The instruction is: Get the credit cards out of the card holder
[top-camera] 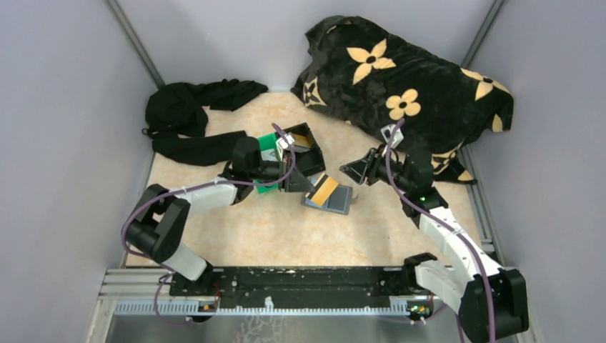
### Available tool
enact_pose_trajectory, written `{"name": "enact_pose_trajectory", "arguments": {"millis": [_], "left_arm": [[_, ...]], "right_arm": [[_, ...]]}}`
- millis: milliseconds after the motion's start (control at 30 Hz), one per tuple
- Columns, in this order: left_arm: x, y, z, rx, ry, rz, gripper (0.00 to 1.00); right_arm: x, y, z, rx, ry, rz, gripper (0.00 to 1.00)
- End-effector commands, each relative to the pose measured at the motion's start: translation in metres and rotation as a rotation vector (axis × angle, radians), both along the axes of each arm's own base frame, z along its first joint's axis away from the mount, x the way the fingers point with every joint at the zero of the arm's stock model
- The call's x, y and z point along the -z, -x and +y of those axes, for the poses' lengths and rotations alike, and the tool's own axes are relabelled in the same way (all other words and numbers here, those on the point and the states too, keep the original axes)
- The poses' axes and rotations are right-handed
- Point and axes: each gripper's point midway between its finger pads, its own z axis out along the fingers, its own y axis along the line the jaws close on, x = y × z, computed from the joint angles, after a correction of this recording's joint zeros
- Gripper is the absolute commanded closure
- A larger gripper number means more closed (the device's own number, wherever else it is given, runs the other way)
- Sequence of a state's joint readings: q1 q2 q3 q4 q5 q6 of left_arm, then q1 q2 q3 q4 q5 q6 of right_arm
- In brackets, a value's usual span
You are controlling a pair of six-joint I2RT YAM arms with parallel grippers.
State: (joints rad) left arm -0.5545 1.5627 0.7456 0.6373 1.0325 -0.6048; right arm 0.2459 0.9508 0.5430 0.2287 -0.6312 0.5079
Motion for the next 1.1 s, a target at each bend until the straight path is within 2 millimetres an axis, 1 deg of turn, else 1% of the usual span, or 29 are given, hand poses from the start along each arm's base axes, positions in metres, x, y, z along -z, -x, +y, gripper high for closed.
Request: {"name": "enact_pose_trajectory", "arguments": {"millis": [0, 67, 100, 200, 433, 533, 700, 933, 1067], "left_arm": [[-0.018, 0.018, -0.002, 0.142, 0.075, -0.068, 1.0], [-0.021, 0.022, -0.001, 0.164, 0.101, -0.066, 1.0], [-0.021, 0.023, -0.001, 0.173, 0.109, -0.061, 1.0], [-0.021, 0.025, -0.003, 0.192, 0.123, -0.053, 1.0], [-0.018, 0.017, -0.01, 0.172, 0.122, -0.04, 1.0], [-0.019, 0.016, -0.011, 0.171, 0.126, -0.048, 1.0], [-0.024, 0.016, -0.013, 0.177, 0.136, -0.06, 1.0], [-0.023, 0.012, -0.016, 0.172, 0.137, -0.053, 1.0], [-0.026, 0.014, -0.02, 0.186, 0.151, -0.053, 1.0]], "right_arm": [[-0.037, 0.012, 0.013, -0.139, -0.027, -0.12, 0.6], [-0.035, 0.017, 0.016, -0.182, -0.022, -0.114, 0.64], [-0.034, 0.021, 0.018, -0.202, -0.023, -0.112, 0.64], [-0.034, 0.033, 0.024, -0.255, -0.026, -0.114, 0.65], [-0.028, 0.052, 0.035, -0.311, -0.032, -0.094, 0.65], [-0.026, 0.057, 0.036, -0.317, -0.035, -0.089, 0.65], [-0.013, 0.062, 0.034, -0.329, -0.01, -0.063, 0.65], [-0.01, 0.071, 0.035, -0.37, -0.011, -0.052, 0.74], [-0.005, 0.072, 0.034, -0.367, 0.003, -0.042, 0.74]]}}
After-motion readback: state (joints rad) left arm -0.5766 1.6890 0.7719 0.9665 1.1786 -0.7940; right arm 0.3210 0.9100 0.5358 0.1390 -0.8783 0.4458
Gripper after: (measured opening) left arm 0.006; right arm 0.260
